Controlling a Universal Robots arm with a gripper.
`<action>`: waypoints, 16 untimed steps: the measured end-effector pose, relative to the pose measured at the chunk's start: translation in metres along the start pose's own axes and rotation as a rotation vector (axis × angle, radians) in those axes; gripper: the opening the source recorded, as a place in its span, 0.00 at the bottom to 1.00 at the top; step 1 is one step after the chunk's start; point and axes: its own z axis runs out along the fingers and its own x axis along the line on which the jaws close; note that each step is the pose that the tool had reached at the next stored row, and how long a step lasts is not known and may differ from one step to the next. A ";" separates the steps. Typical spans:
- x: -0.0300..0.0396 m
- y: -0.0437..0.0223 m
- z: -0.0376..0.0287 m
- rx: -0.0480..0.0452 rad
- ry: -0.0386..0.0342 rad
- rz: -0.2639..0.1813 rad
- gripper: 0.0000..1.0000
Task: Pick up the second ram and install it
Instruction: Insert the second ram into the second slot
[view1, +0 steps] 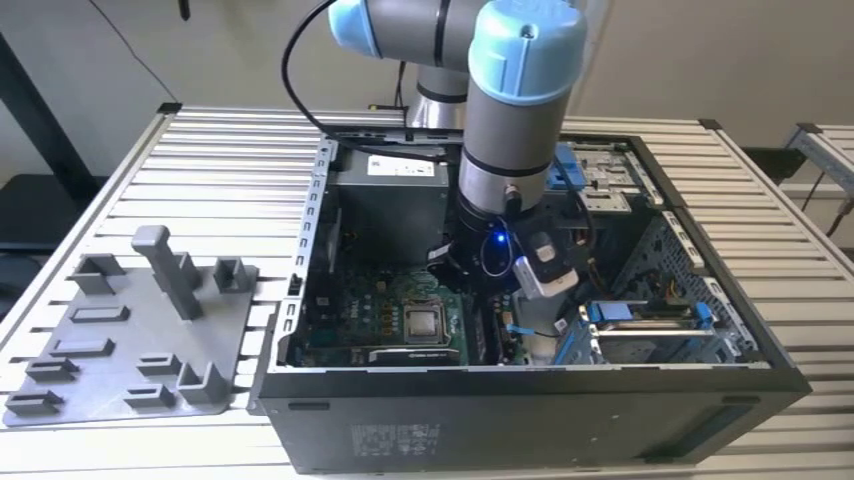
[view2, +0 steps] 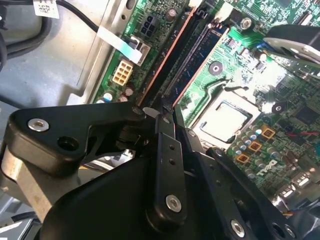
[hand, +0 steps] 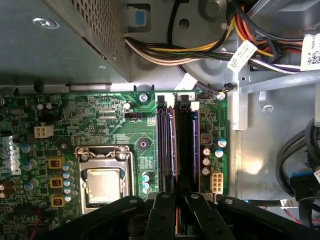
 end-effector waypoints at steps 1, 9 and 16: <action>0.0000 0.0000 0.0002 0.0000 0.0000 0.000 0.14; 0.0006 0.0000 0.0045 0.0001 0.0006 0.000 0.14; 0.0006 0.0000 0.0049 0.0001 0.0010 0.000 0.14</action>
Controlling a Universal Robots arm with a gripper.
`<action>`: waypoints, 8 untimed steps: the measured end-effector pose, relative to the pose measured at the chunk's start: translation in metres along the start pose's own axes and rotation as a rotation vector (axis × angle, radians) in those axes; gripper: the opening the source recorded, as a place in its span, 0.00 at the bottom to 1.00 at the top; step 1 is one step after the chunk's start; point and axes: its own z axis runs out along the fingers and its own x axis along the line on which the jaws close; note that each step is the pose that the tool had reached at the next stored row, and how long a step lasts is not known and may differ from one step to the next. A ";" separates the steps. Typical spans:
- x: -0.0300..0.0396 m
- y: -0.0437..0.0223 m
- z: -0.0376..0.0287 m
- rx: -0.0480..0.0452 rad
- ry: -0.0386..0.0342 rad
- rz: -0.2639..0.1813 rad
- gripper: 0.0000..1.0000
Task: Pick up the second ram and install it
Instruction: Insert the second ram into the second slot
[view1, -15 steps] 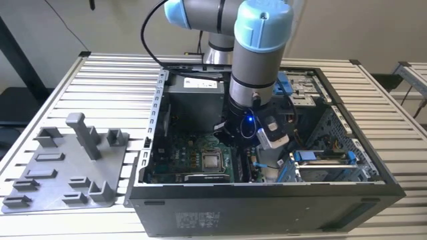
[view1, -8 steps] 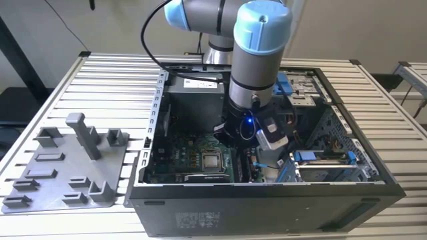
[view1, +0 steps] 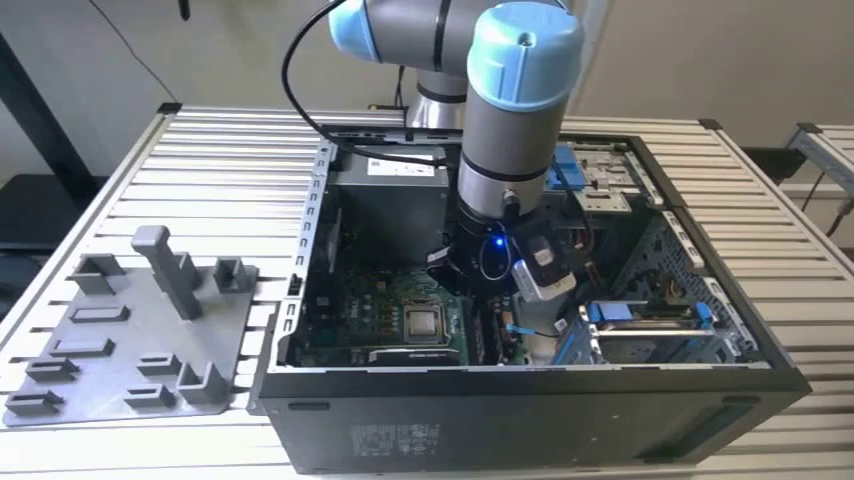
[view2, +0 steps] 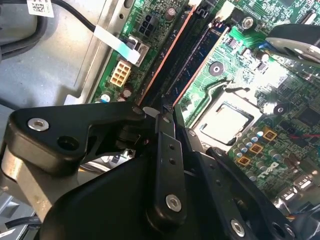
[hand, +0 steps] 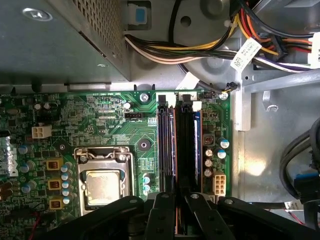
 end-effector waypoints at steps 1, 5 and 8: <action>0.0000 0.0000 0.0000 0.0000 0.0000 0.000 0.14; 0.0000 0.0000 0.0001 0.0000 0.0000 0.000 0.14; 0.0000 0.0001 0.0003 -0.0004 -0.0001 0.000 0.16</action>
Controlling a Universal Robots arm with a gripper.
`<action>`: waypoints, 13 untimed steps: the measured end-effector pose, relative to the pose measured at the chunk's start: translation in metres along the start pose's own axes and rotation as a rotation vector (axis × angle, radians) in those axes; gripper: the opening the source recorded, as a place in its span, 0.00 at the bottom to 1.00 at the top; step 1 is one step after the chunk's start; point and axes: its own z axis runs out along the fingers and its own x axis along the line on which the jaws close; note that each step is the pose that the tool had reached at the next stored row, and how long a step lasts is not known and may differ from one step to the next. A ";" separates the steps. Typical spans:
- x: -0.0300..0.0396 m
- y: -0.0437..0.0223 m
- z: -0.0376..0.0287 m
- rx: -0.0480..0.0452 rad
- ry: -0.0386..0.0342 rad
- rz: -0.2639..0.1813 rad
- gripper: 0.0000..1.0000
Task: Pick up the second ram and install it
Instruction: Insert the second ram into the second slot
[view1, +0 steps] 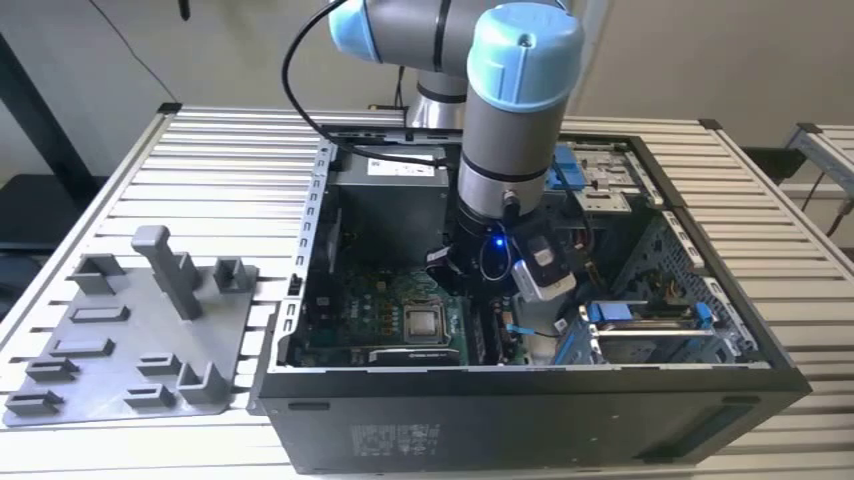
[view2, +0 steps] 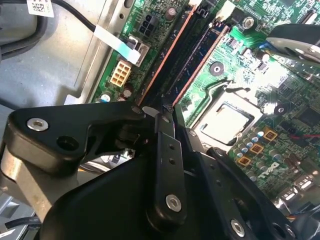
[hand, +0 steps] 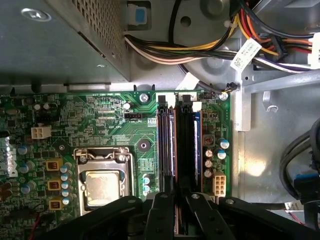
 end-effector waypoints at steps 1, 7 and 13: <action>0.0000 0.0000 -0.0001 0.0002 0.0000 0.000 0.22; -0.0006 -0.0003 -0.0202 -0.0016 0.0008 0.002 0.22; -0.0013 -0.0003 -0.0354 -0.0033 0.0040 0.002 0.22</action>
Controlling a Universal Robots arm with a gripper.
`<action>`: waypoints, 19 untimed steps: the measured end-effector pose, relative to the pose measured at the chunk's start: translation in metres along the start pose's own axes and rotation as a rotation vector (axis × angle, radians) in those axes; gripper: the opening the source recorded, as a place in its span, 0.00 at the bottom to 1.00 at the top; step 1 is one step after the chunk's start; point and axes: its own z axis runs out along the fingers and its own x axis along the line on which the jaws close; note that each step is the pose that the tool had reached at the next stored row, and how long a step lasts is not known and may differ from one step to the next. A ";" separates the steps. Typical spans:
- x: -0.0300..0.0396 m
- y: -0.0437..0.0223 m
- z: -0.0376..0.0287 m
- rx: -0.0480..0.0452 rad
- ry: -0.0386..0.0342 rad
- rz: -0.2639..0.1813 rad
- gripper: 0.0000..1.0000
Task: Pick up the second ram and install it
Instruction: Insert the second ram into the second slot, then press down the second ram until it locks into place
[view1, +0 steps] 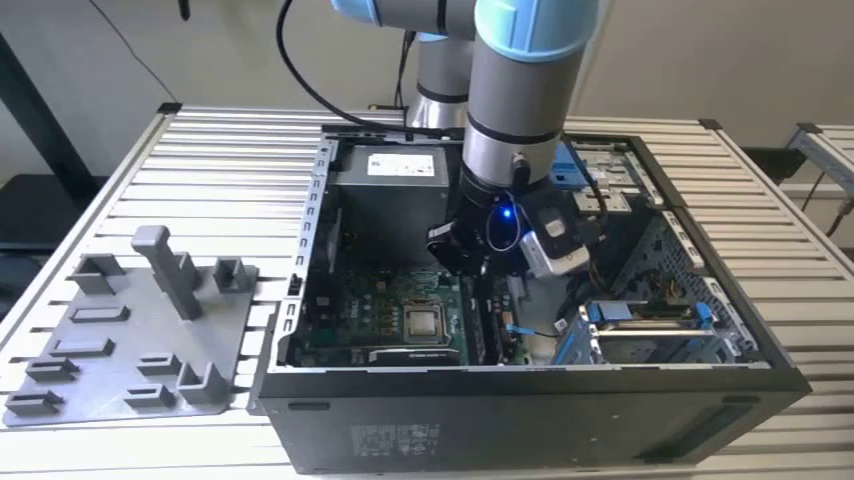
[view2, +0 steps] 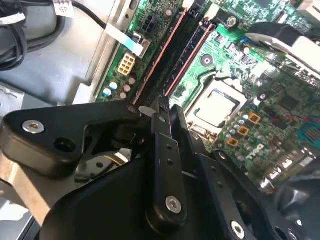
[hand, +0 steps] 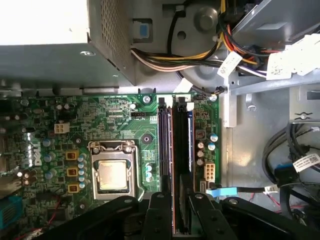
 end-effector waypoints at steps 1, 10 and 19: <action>0.0000 0.0000 0.0000 -0.0005 0.0000 0.000 0.22; 0.0000 0.0000 -0.0001 -0.0047 0.0003 0.000 0.11; 0.0000 -0.0001 -0.0001 -0.0090 0.0006 0.000 0.11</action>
